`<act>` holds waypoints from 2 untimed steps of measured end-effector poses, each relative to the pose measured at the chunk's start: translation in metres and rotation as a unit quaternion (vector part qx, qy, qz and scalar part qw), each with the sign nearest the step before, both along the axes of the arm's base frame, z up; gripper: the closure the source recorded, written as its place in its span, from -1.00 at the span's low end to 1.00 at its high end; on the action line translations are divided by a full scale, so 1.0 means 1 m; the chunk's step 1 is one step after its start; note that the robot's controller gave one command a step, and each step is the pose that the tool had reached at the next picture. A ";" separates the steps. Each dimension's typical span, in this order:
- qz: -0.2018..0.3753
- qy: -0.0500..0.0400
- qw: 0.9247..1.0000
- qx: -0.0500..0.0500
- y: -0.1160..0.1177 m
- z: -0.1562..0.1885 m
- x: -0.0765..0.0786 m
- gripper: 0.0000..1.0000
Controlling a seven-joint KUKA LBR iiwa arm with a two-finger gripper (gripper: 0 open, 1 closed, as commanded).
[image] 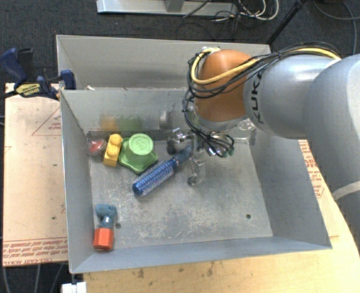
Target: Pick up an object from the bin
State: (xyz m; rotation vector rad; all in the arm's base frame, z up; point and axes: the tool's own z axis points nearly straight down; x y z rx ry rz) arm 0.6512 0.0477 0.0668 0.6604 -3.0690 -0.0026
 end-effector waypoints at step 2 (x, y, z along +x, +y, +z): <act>0.030 -0.007 1.000 0.000 -0.014 0.133 -0.012 1.00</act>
Offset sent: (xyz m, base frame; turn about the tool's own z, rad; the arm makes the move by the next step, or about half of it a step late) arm 0.0000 0.0000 0.0000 0.0000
